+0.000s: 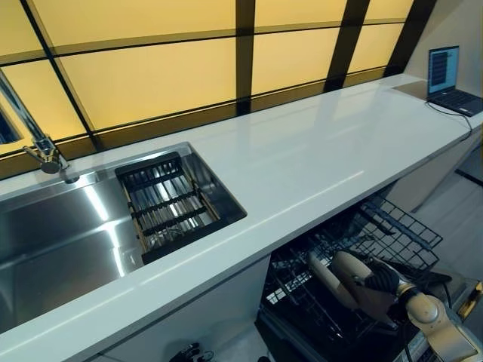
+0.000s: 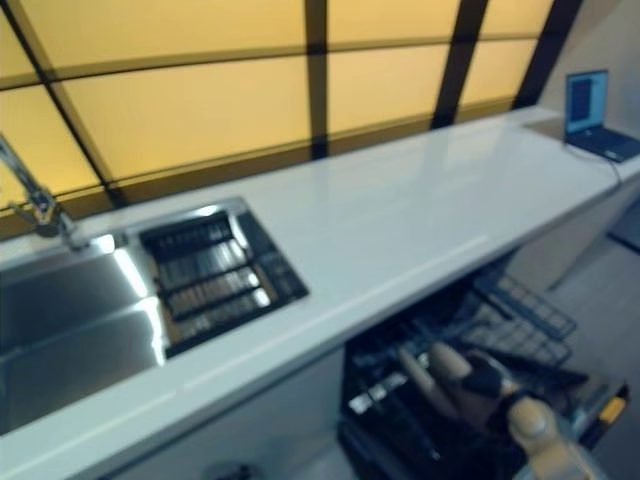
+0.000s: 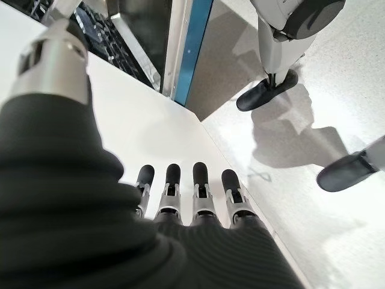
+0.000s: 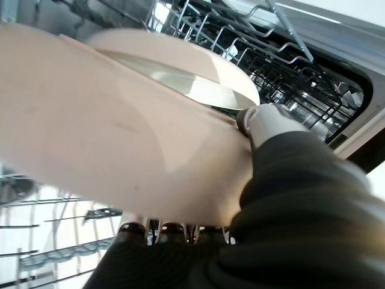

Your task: Take plates into dishwasher

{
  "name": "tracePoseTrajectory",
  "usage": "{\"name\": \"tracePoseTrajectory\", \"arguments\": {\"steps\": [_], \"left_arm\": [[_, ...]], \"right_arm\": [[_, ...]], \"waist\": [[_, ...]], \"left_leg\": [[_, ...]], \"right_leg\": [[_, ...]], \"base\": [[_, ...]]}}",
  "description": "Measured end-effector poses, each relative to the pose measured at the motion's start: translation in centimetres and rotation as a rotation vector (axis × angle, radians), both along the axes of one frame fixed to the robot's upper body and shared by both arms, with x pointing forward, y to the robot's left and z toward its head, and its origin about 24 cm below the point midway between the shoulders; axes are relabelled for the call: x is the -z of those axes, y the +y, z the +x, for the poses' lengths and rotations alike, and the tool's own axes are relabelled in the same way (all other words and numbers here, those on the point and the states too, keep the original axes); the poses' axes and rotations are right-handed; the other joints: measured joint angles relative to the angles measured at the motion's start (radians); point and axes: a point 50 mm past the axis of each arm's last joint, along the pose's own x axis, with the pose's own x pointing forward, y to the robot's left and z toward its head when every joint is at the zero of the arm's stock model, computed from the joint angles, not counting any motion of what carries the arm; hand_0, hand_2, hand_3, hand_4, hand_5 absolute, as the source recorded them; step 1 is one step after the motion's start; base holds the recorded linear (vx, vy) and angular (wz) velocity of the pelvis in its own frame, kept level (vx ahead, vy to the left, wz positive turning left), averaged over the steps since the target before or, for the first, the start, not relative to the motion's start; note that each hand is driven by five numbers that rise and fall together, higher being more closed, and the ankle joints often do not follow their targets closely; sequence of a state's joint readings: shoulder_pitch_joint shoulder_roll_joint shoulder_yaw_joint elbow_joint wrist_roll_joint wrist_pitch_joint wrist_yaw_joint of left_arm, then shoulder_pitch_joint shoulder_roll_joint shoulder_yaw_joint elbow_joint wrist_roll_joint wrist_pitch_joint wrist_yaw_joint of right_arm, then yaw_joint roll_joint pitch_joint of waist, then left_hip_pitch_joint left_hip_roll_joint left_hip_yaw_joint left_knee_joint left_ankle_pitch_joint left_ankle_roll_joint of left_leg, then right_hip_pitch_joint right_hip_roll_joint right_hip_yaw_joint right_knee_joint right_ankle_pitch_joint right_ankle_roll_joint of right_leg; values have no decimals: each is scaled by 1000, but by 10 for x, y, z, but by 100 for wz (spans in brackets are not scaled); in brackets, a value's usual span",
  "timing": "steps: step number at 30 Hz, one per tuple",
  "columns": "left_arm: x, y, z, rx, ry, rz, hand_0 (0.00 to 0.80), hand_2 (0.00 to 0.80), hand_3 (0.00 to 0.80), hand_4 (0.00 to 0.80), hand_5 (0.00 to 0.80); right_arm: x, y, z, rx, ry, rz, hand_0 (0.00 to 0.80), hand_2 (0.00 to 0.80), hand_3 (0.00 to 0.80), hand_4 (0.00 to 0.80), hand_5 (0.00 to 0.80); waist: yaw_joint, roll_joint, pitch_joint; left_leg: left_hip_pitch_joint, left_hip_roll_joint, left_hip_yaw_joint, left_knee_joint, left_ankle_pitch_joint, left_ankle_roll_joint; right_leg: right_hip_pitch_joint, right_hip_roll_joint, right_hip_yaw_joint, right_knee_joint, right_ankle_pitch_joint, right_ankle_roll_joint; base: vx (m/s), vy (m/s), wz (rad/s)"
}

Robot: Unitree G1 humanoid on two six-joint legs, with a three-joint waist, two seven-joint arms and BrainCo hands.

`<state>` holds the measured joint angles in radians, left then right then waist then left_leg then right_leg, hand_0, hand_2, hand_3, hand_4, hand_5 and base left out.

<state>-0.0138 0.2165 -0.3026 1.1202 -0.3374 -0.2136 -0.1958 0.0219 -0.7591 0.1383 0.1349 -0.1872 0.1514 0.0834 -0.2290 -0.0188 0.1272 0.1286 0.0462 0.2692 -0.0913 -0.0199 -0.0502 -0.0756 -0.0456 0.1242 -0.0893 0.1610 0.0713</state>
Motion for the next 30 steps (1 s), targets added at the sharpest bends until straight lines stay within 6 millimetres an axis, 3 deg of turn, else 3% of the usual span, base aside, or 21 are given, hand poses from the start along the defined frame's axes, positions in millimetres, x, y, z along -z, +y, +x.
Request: {"name": "tracePoseTrajectory", "arguments": {"steps": [9, 19, 20, 21, 30], "left_arm": [[1, -3, -3, 28, 1, 1, 0, 0, 0, 0, 0], [0, -5, -1, 40, -6, 0, 0, 0, 0, 0, 0], [0, -5, -1, 41, -7, -1, 0, 0, 0, 0, 0], [0, -5, 0, 41, -9, -1, 0, 0, 0, 0, 0], [-1, -5, 1, 41, -15, 0, 0, 0, 0, 0, 0]], "right_arm": [[16, 15, 12, -30, -17, -55, 800, 800, 800, 800, 800], [23, 11, 15, -21, -27, -133, 800, 800, 800, 800, 800], [23, 11, 15, -21, -26, -133, 609, 609, 609, 609, 609], [23, 11, 15, -19, -26, -134, 0, 0, 0, 0, 0], [21, 3, 11, 17, -14, -132, 0, 0, 0, 0, 0]], "waist": [[27, 16, 1], [39, 29, -3], [44, 31, -4], [49, 33, -5], [50, 35, -7]], "left_leg": [[-13, -2, -31, 1, 7, 2], [-20, -2, -49, 1, 9, 4], [-20, -2, -49, 1, 9, 4], [-20, -2, -50, 1, 9, 4], [-24, -2, -52, 0, 9, 3]], "right_leg": [[1, -8, -30, 0, -3, -4], [3, -11, -46, 0, -5, -6], [3, -11, -46, 0, -5, -6], [3, -11, -46, 0, -5, -6], [0, -11, -48, 0, -5, -7]], "base": [[-13, -11, 10], [-6, 1, 4], [0, 0, 0], [0, 0, 0], [0, 0, 0]]}}
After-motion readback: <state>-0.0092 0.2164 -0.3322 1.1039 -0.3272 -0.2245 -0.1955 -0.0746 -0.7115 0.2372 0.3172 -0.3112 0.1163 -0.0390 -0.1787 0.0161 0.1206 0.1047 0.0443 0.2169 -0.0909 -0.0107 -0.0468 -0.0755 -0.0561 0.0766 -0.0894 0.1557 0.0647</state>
